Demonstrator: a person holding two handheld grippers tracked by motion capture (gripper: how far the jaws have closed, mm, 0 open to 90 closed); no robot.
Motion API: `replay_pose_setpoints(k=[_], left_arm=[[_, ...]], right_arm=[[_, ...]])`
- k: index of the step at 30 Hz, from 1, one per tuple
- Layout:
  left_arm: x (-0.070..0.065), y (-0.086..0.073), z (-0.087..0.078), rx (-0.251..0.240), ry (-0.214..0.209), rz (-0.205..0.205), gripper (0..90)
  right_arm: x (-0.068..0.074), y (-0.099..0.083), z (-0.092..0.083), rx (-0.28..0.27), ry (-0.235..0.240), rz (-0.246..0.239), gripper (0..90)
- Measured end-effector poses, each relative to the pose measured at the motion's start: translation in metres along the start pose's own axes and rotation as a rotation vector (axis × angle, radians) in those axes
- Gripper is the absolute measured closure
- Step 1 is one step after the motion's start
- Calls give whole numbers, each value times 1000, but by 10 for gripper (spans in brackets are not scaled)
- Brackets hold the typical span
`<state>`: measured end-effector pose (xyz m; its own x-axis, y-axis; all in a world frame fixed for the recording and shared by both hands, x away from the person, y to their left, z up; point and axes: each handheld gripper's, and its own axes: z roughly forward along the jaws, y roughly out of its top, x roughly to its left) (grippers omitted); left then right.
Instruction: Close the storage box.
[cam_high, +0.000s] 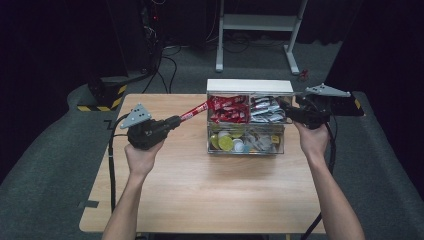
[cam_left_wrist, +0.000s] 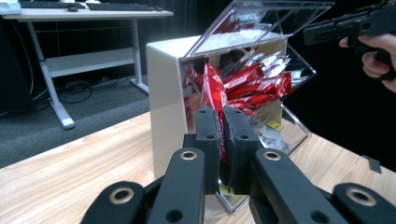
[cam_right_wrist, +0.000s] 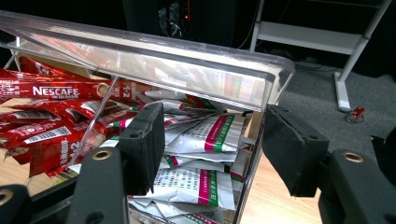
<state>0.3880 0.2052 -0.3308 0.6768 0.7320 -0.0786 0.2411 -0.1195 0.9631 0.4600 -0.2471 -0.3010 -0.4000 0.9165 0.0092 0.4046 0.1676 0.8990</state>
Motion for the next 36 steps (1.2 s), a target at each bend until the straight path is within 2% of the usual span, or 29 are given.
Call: replay_pose_setpoints(k=[18, 36], left_arm=[[9, -14, -16, -25, 44, -11, 858], [20, -35, -22, -4, 90, -45, 858]], right_arm=[[0, 0, 0, 3, -9, -5, 408], [0, 1, -1, 13, -2, -6, 410]])
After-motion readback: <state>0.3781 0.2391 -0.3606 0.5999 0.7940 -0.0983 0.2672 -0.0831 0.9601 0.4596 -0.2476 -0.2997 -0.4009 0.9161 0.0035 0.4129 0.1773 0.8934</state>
